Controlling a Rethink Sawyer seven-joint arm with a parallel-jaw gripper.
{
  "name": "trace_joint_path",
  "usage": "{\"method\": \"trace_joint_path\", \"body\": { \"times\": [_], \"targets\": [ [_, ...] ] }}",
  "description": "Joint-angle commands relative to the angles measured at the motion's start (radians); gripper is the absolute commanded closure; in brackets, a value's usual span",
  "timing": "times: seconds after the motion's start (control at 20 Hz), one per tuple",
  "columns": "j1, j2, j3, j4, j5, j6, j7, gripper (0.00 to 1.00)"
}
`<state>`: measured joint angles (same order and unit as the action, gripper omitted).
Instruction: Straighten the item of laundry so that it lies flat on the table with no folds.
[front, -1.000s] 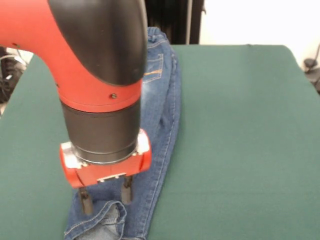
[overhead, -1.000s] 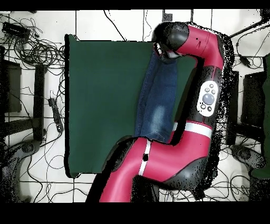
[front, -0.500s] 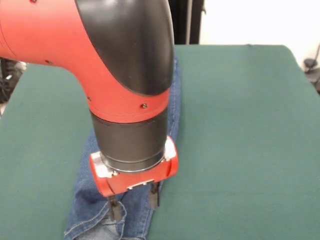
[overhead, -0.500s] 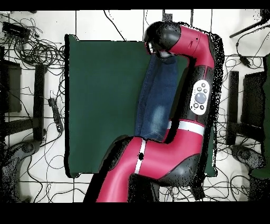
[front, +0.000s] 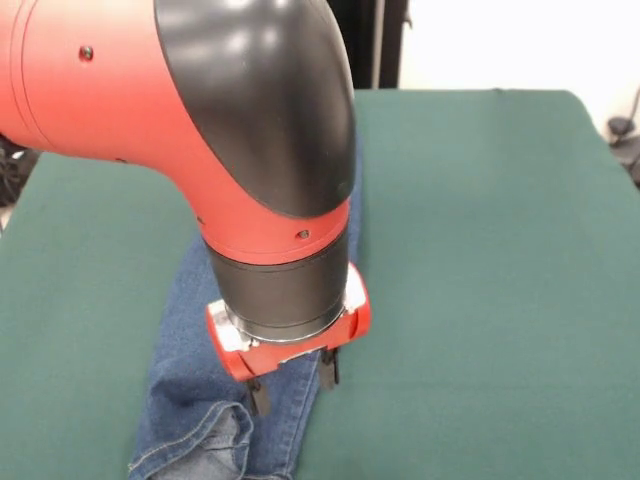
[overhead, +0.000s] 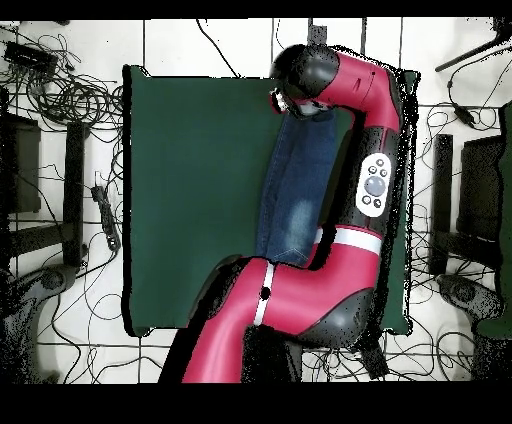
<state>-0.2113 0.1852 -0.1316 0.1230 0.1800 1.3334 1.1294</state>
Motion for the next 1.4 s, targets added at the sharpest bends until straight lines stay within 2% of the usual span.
{"method": "trace_joint_path", "body": {
  "times": [0.05, 0.15, 0.65, 0.95, 1.25, 1.4],
  "targets": [
    [0.016, 0.03, -0.024, 0.016, 0.017, 0.145, 0.009, 0.0],
    [0.013, 0.036, -0.042, 0.002, 0.013, 0.142, 0.007, 0.0],
    [-0.001, 0.03, -0.081, -0.02, -0.022, -0.052, -0.049, 0.0],
    [-0.02, 0.035, -0.095, -0.024, -0.028, -0.062, -0.046, 0.0],
    [-0.031, 0.076, -0.122, -0.032, -0.029, -0.076, -0.038, 0.0],
    [-0.03, 0.1, -0.143, -0.042, -0.007, -0.033, -0.019, 0.0]
  ]
}}
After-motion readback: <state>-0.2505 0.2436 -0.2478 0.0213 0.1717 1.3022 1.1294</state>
